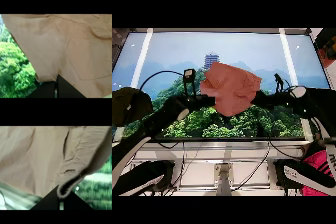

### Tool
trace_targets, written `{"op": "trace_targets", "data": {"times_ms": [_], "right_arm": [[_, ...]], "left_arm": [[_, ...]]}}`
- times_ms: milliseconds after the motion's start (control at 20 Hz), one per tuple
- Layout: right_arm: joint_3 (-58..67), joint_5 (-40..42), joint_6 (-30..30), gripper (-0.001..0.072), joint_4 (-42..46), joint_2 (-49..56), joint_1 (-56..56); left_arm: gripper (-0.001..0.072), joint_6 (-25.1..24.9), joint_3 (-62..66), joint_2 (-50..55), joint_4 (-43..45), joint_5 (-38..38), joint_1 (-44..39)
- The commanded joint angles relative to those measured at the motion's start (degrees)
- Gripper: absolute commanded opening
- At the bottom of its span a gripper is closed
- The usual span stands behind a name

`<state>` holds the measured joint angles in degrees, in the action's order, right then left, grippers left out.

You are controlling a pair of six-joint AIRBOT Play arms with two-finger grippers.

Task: Fold the clothes and pants, and hang the long-sleeved shirts on hangers.

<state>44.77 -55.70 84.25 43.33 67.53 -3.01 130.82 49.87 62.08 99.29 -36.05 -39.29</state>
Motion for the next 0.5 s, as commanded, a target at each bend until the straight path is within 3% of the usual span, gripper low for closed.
{"op": "trace_targets", "data": {"times_ms": [0,450], "right_arm": [[-10.67,0.24,2.27,0.0016,-1.68,-8.39,-0.24],[-21.84,-6.78,9.90,0.0017,-1.07,-22.47,-0.24]], "left_arm": [[0.0005,15.85,-4.74,-4.44,11.28,-4.66,-7.56],[0.0005,36.20,-6.67,-12.39,27.41,-25.55,-31.50]]}}
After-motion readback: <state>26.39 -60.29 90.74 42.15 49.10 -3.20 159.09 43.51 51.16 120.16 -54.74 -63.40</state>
